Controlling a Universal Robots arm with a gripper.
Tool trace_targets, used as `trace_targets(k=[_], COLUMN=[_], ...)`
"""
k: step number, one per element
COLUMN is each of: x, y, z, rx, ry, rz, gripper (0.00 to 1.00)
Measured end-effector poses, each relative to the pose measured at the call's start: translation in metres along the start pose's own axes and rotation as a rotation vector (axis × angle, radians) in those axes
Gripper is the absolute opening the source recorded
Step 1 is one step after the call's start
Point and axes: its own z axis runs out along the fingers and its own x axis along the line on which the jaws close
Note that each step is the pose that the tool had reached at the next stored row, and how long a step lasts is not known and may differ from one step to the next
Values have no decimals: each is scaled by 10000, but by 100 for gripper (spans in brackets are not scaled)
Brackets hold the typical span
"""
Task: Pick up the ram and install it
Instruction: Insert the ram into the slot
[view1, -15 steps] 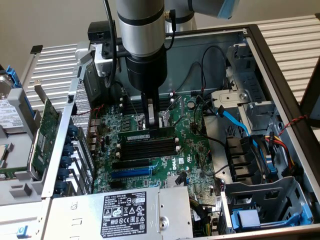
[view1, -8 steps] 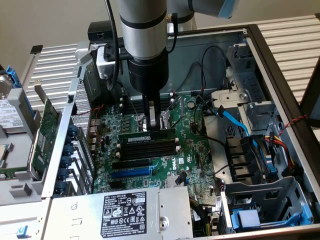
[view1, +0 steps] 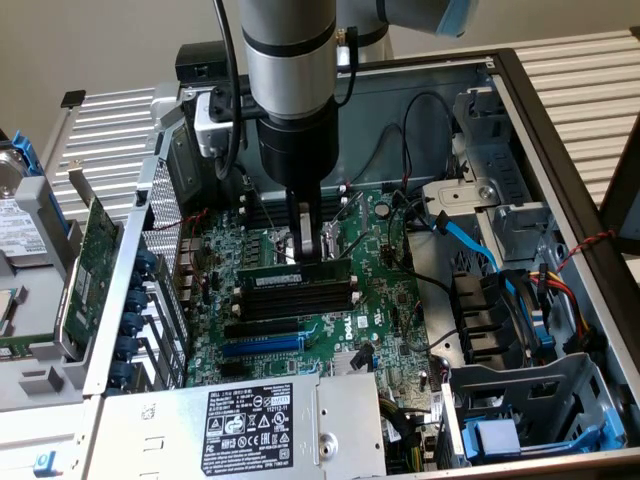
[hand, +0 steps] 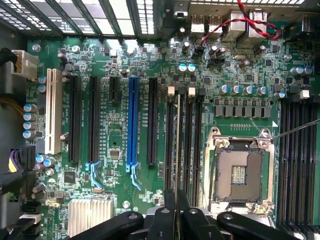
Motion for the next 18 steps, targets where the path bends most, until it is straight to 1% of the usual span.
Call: trace_targets(k=[2,9,18], x=[0,2,9], y=[-1,-3,-3], z=[3,58,101], rx=[-1,-5,-29], ry=[6,4,6], rz=[1,0,-30], gripper=[13,13,13])
